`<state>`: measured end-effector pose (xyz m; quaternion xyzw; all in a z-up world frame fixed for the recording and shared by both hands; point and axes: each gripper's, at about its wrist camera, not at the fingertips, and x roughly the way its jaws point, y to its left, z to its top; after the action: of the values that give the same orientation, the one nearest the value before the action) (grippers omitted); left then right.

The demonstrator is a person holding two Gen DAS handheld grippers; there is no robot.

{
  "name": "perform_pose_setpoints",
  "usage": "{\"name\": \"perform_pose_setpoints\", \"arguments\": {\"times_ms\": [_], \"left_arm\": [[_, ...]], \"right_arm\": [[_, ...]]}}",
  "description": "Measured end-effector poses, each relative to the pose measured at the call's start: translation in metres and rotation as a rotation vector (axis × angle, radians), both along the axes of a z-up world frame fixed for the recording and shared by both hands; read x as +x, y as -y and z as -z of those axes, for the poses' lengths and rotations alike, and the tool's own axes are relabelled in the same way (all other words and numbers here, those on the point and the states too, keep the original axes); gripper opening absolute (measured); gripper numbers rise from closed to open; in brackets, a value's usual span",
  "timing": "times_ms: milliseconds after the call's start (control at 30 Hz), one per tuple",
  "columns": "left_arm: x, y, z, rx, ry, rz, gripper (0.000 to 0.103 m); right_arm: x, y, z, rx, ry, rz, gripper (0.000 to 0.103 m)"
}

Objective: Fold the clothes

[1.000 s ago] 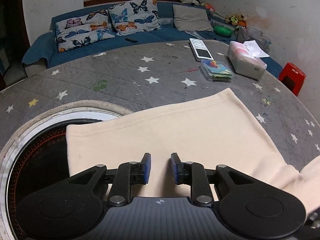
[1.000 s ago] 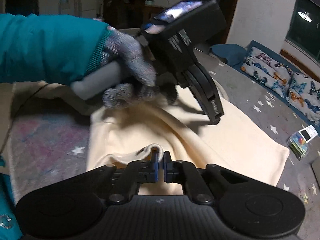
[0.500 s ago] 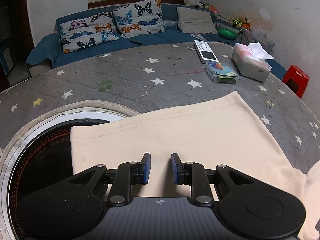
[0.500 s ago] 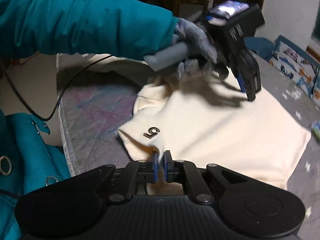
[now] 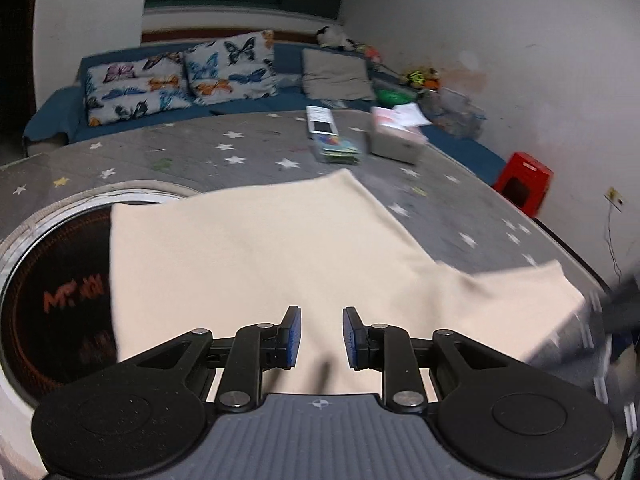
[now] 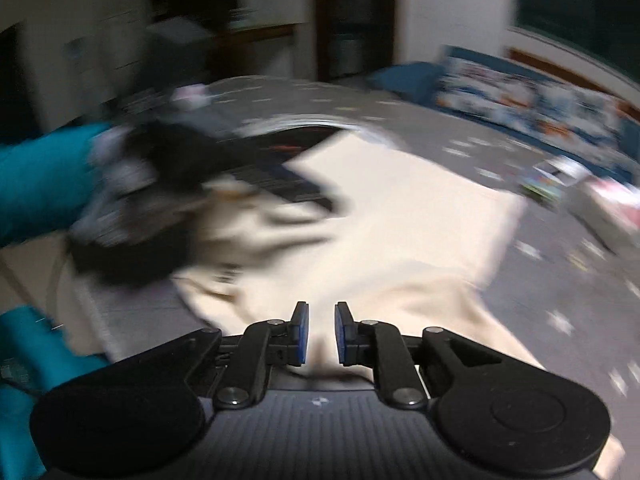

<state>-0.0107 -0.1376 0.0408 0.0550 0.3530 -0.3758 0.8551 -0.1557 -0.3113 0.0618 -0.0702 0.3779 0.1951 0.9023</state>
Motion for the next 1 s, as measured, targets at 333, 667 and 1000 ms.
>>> {"name": "perform_pose_setpoints", "arguments": {"times_ms": [333, 667, 1000], "left_arm": [[-0.062, 0.016, 0.010, -0.017, 0.041, 0.096, 0.025], [-0.079, 0.024, 0.023, 0.012, 0.030, 0.125, 0.025], [-0.083, 0.024, 0.025, 0.025, 0.033, 0.145, 0.028]], "right_arm": [[-0.043, 0.121, 0.013, -0.035, 0.022, 0.648, 0.027], [-0.074, 0.174, 0.035, 0.029, 0.016, 0.873, 0.036], [-0.066, 0.166, 0.016, -0.112, 0.100, 0.825, 0.008]]}}
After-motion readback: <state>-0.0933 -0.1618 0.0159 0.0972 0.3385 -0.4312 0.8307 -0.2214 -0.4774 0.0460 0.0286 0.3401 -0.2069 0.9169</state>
